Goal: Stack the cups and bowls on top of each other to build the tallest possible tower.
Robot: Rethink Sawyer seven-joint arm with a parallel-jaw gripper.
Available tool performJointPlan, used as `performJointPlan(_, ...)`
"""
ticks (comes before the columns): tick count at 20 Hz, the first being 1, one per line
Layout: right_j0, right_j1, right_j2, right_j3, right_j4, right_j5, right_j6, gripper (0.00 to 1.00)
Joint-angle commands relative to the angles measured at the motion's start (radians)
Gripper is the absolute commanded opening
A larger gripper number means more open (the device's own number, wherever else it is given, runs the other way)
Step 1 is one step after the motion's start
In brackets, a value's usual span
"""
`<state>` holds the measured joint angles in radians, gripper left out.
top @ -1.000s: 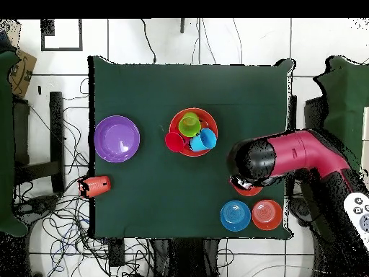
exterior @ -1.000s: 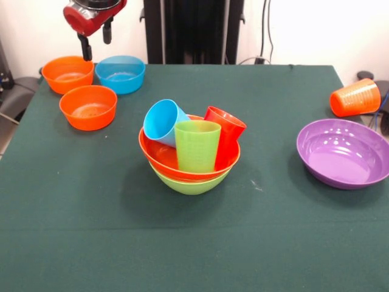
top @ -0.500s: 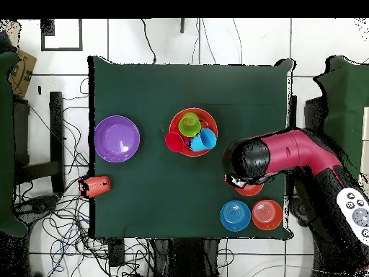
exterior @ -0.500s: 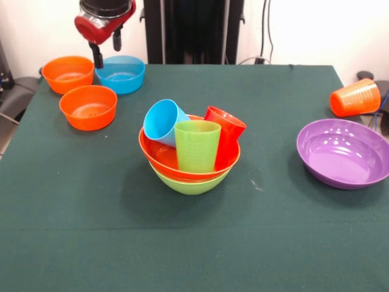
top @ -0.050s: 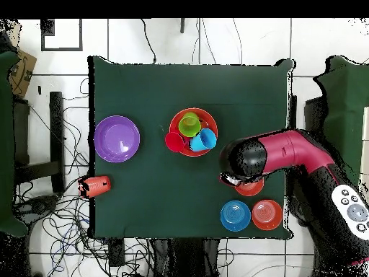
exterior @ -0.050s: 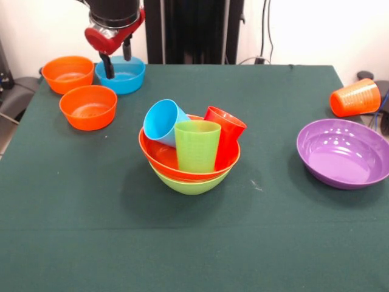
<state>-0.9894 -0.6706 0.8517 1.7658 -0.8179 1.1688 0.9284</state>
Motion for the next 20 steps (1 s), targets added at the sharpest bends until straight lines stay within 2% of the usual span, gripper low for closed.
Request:
performJointPlan(1, 0.001, 0.065, 0.065, -0.045, 0.027, -0.112, -0.186, 1.0)
performJointPlan(7, 0.008, 0.048, 0.071, -0.045, 0.036, -0.086, -0.188, 1.0)
performJointPlan(13, 0.012, 0.049, 0.067, -0.046, 0.016, -0.083, -0.192, 1.0)
performJointPlan(20, -0.001, 0.055, 0.084, -0.034, 0.017, -0.113, -0.191, 1.0)
